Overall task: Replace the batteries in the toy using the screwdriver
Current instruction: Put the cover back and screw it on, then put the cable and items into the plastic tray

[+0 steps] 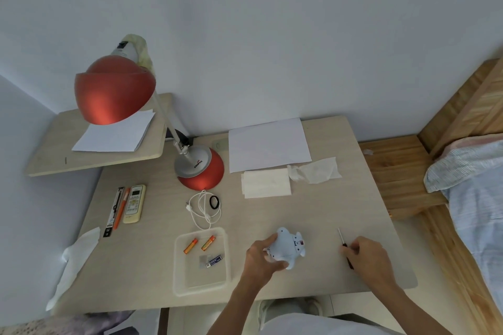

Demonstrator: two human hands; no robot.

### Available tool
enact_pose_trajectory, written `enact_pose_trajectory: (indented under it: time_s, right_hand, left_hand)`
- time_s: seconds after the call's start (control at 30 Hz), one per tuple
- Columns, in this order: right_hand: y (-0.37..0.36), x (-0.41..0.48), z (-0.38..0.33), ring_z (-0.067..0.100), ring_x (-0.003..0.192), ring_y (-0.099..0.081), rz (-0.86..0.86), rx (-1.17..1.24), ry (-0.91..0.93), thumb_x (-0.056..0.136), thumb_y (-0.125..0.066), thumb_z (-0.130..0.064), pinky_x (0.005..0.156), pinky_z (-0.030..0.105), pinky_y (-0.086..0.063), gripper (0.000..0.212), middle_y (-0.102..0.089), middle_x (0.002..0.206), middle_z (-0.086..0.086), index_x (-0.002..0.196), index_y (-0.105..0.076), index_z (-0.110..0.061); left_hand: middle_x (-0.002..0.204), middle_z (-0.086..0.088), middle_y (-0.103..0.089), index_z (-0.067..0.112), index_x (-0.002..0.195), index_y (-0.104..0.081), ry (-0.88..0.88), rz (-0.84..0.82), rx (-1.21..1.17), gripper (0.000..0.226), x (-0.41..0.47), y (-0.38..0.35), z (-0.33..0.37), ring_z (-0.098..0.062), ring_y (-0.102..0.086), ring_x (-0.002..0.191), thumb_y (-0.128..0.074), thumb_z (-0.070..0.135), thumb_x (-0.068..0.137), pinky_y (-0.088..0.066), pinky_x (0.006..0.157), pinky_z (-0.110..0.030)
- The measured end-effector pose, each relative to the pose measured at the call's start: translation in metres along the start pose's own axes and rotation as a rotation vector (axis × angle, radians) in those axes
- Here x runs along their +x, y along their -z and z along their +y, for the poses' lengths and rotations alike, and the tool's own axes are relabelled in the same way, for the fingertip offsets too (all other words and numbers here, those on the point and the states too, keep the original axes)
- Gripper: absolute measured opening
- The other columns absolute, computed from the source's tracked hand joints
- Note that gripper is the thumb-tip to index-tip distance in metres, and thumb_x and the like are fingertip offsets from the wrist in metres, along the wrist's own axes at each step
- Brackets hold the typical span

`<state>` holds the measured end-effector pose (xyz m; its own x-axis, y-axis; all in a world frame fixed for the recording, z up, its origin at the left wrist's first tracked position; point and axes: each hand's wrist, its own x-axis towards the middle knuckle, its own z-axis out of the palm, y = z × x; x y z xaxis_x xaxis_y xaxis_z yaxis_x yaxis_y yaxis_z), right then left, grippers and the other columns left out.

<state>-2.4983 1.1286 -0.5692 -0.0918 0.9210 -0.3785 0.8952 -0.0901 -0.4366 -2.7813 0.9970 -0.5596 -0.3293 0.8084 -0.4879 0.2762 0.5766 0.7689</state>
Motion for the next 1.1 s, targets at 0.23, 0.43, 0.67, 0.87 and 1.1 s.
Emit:
enact_pose_trajectory:
  time_s: [0.23,0.43,0.67,0.87,1.1]
  right_hand:
    - [0.033,-0.008,-0.033,0.015,0.071,-0.066,0.149,0.088,-0.002,0.092,-0.078,-0.043,0.071,0.040,-0.059,0.025,-0.069,0.075,-0.009,0.087,-0.072,-0.020]
    - [0.040,-0.025,-0.109,0.016,0.075,-0.067,0.226,0.198,0.107,0.092,-0.080,-0.034,0.075,0.038,-0.056,0.019,-0.070,0.079,-0.007,0.094,-0.074,-0.016]
    - [-0.033,-0.033,-0.222,0.010,0.077,-0.070,0.089,0.303,0.248,0.092,-0.080,-0.024,0.078,0.033,-0.057,0.007,-0.073,0.084,-0.009,0.095,-0.078,-0.018]
    - [-0.114,-0.009,-0.302,0.017,0.083,-0.067,-0.075,0.228,0.276,0.091,-0.078,-0.020,0.087,0.036,-0.056,0.017,-0.075,0.092,0.002,0.107,-0.080,-0.014]
    - [-0.164,0.020,-0.336,0.020,0.088,-0.069,-0.182,0.143,0.245,0.089,-0.072,-0.022,0.081,0.036,-0.057,0.016,-0.071,0.095,0.001,0.104,-0.078,-0.021]
  left_hand:
    - [0.135,0.010,-0.057,0.038,0.151,-0.054,0.014,0.077,0.075,0.080,-0.025,0.049,0.025,-0.005,-0.061,0.113,-0.092,0.035,0.081,-0.047,0.082,-0.010]
    - [0.127,0.011,-0.069,0.029,0.136,-0.069,-0.027,0.309,0.219,0.053,-0.034,0.151,0.041,-0.010,-0.069,0.111,-0.087,0.034,0.086,-0.058,0.093,-0.025]
    - [0.145,-0.006,-0.064,0.014,0.145,-0.062,0.100,0.314,0.467,0.066,0.011,0.253,0.023,-0.024,-0.059,0.136,-0.082,0.044,0.090,-0.045,0.114,-0.036]
    - [0.151,-0.015,-0.049,0.015,0.158,-0.044,0.203,0.099,0.529,0.098,0.081,0.275,-0.007,-0.032,-0.047,0.143,-0.082,0.063,0.081,-0.041,0.117,-0.041]
    - [0.127,-0.010,-0.049,0.024,0.140,-0.053,0.274,0.019,0.448,0.113,0.127,0.260,-0.035,-0.034,-0.050,0.130,-0.077,0.089,0.050,-0.048,0.111,-0.048]
